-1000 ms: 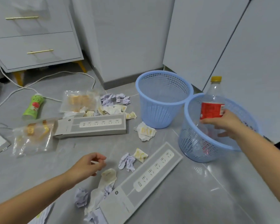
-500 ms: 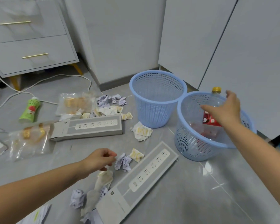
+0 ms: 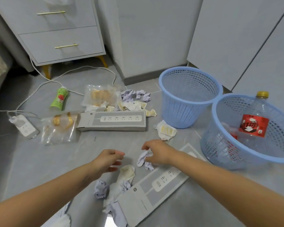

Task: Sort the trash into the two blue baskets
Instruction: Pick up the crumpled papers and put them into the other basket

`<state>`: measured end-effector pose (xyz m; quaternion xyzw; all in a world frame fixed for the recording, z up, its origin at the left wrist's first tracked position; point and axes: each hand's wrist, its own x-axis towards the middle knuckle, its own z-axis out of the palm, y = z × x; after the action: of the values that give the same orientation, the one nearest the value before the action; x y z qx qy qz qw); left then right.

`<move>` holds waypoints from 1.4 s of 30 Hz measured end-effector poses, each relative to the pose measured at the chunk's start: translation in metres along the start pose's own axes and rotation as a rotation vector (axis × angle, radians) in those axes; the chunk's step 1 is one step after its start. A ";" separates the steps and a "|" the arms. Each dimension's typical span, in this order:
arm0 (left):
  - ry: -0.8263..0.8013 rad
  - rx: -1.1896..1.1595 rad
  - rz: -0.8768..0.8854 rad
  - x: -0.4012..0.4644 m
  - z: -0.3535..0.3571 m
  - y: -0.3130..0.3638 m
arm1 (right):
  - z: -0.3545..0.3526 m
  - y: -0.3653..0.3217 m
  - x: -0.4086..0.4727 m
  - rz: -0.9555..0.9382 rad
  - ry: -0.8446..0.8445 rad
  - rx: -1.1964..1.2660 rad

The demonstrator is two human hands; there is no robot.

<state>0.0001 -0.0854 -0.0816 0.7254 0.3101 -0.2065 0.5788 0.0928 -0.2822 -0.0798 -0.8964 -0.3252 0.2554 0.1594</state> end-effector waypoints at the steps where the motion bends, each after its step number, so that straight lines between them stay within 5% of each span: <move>1: -0.018 -0.006 -0.011 -0.002 -0.004 -0.004 | 0.008 0.003 0.007 0.010 -0.027 -0.025; 12: 0.007 -0.066 -0.017 0.003 -0.018 0.012 | 0.047 0.029 0.060 0.055 -0.053 -0.078; 19: 0.069 -0.185 0.204 0.027 0.028 0.151 | 0.024 0.039 0.035 0.206 0.405 0.687; 23: 0.144 -0.121 0.282 0.041 0.072 0.220 | -0.003 0.050 0.010 0.322 0.503 0.956; 27: 0.066 -0.060 0.232 0.053 0.109 0.234 | -0.018 0.058 -0.016 0.324 0.526 0.978; 34: 0.038 -0.277 0.145 0.083 0.137 0.242 | -0.022 0.087 -0.059 0.361 0.576 0.971; 42: 0.205 -0.323 0.331 0.021 0.035 0.274 | -0.012 0.095 -0.068 0.416 0.552 0.957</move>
<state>0.2062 -0.1527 0.0904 0.6815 0.2734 0.0179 0.6786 0.1029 -0.3985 -0.0887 -0.8031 0.0623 0.1570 0.5714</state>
